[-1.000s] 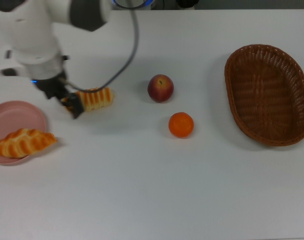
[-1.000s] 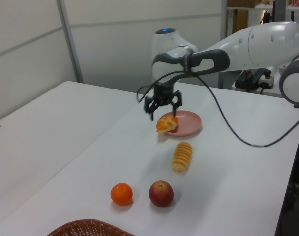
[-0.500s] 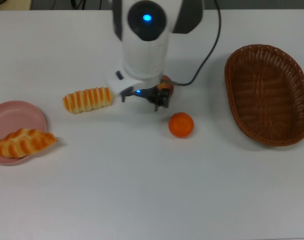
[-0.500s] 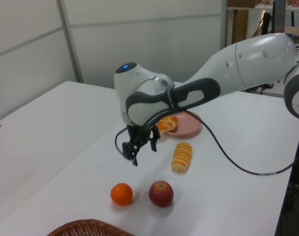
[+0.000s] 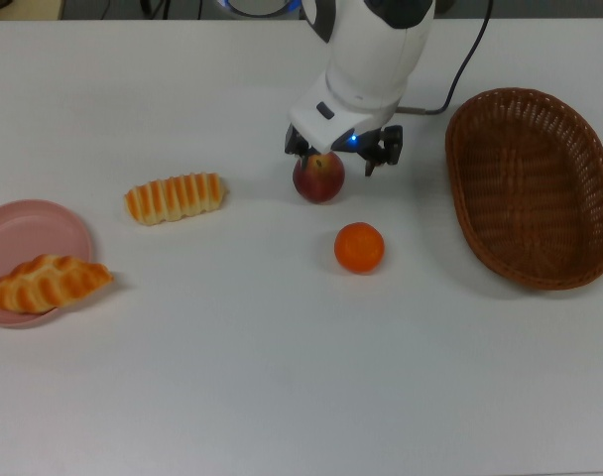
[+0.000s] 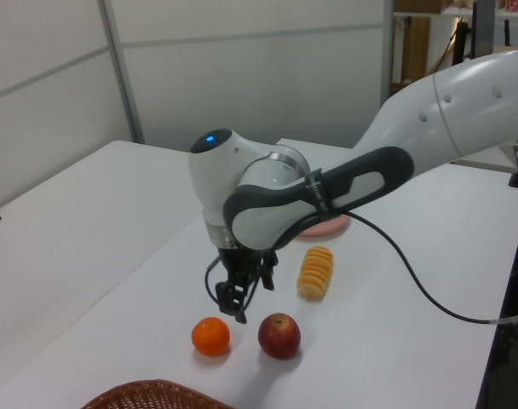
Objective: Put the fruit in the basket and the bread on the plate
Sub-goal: 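Move the gripper down to the red apple and grasp it, then carry the red apple over the wicker basket and lower it in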
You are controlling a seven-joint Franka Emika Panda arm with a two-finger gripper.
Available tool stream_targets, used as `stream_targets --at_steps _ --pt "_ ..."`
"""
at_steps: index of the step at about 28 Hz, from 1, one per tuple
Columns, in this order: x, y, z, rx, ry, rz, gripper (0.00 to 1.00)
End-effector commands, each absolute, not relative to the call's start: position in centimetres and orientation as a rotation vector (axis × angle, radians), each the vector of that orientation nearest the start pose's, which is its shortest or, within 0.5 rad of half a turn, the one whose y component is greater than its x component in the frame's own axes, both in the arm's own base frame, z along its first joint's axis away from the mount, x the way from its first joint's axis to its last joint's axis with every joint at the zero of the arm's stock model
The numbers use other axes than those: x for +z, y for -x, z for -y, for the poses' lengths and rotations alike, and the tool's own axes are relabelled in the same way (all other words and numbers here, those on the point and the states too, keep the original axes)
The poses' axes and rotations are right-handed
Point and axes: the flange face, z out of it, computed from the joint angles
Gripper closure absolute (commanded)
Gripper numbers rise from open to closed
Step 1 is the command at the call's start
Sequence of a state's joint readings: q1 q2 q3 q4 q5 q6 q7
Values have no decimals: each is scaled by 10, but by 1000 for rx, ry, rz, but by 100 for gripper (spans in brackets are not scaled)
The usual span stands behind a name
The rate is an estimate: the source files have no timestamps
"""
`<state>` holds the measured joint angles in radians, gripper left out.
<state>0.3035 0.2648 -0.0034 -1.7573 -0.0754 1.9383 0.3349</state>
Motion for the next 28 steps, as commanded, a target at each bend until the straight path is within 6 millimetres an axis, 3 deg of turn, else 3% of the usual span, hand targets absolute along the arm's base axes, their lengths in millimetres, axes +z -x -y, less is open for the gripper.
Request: stream_targets --at_steps 1,15,28 --pt "390 -574 -168 146 3254 46 0" --pt "351 -564 -165 146 3264 54 0" --pt "302 -578 -155 137 3306 12 0"
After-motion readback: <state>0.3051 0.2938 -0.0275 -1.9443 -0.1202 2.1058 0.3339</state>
